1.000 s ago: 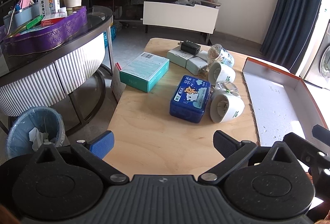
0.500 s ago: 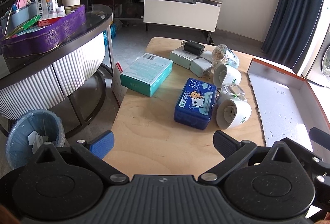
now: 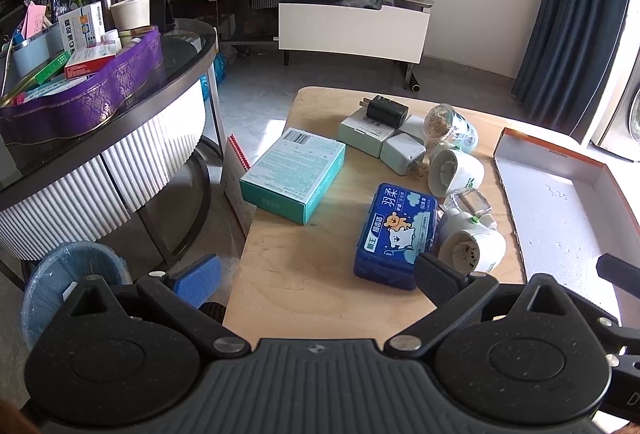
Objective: Organize rigid objects
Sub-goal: 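Grasp the teal bandage box with the left gripper while the right gripper approaches the white heater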
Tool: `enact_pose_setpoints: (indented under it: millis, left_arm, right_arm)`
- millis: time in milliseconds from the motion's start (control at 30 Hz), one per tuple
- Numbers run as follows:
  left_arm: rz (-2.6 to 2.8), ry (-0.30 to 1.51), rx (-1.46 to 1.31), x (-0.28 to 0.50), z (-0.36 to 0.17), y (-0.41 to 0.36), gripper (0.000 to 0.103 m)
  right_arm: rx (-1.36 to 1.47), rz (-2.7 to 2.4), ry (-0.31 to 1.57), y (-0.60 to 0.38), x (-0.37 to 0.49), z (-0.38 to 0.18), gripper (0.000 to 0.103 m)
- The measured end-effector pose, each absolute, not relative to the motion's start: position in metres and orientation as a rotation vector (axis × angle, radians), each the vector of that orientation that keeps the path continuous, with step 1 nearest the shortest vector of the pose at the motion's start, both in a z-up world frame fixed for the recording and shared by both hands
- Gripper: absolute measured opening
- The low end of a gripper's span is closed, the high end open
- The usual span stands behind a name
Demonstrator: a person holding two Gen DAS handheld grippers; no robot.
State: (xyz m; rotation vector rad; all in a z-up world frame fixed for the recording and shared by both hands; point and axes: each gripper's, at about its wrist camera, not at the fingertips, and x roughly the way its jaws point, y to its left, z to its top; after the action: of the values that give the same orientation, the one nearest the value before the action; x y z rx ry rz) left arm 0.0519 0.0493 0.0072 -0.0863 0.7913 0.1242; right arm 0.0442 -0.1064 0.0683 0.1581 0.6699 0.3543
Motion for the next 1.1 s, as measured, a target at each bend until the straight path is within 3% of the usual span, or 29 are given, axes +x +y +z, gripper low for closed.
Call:
enact_pose_setpoints:
  millis: [1100]
  left_arm:
    - [0.131,0.819,-0.051,0.120,-0.017,0.088,0.103]
  right_arm:
    - [0.153,0.371,0.740,-0.088,0.079,0.051,0.102]
